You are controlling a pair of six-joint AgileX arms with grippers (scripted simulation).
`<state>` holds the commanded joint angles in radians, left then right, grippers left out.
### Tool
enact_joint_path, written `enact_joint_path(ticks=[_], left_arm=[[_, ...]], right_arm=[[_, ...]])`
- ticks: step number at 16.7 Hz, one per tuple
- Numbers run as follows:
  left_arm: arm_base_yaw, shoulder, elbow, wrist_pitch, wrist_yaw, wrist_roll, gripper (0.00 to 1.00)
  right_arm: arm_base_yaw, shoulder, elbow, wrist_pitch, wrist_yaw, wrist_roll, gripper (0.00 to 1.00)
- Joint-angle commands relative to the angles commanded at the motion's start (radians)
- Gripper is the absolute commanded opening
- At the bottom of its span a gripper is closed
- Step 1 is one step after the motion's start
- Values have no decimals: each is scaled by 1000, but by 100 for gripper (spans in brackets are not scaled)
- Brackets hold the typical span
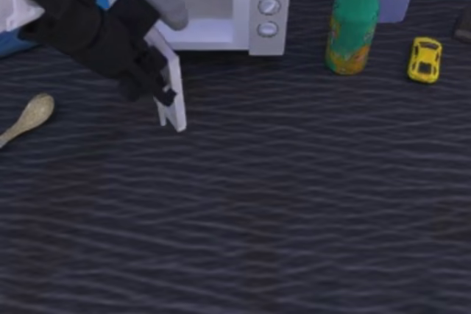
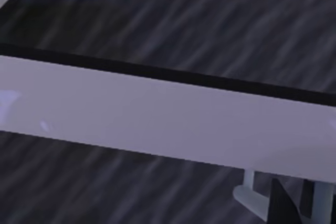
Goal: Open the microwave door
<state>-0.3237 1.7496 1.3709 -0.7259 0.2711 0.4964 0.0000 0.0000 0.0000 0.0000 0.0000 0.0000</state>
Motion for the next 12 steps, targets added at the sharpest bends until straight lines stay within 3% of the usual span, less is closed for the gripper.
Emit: enact_joint_path(ticks=[12], left_arm=[[8,-2,-5,-6,9,18,0]], right_arm=[[0,0,0,0,0,0,100]])
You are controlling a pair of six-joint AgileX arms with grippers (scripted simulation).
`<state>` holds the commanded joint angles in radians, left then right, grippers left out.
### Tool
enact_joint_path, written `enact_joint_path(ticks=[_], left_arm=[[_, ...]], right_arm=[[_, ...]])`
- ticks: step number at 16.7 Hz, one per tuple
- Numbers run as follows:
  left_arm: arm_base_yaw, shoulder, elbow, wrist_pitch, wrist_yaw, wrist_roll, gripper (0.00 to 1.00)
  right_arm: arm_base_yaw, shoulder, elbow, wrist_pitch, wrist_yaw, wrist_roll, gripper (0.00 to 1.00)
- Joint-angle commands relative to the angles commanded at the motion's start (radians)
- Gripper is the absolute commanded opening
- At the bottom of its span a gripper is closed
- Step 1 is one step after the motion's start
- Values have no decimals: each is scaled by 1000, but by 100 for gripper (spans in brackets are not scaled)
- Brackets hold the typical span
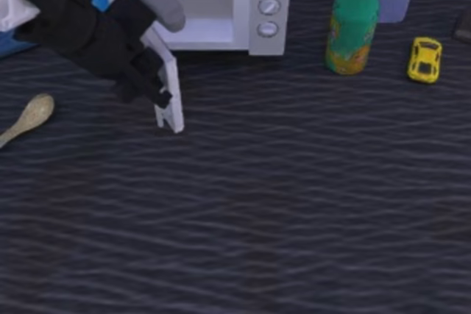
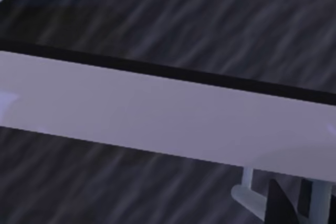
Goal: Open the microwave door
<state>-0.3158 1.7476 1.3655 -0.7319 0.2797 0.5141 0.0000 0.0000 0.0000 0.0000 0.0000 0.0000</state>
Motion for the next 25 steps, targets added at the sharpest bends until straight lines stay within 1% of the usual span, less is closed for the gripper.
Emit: enact_joint_path(ticks=[16,18,23,25], left_arm=[[-2,2,-2,-2,5,1,0],[11,2,-2,-15,18,33,0],[67,-7,3,-58,76,173,0],[78,-6,0,-70,87,200,0]], right_arm=[[0,0,0,0,0,0,100],[0,0,0,0,0,0,100],[0,0,0,0,0,0,100],[0,0,0,0,0,0,100]])
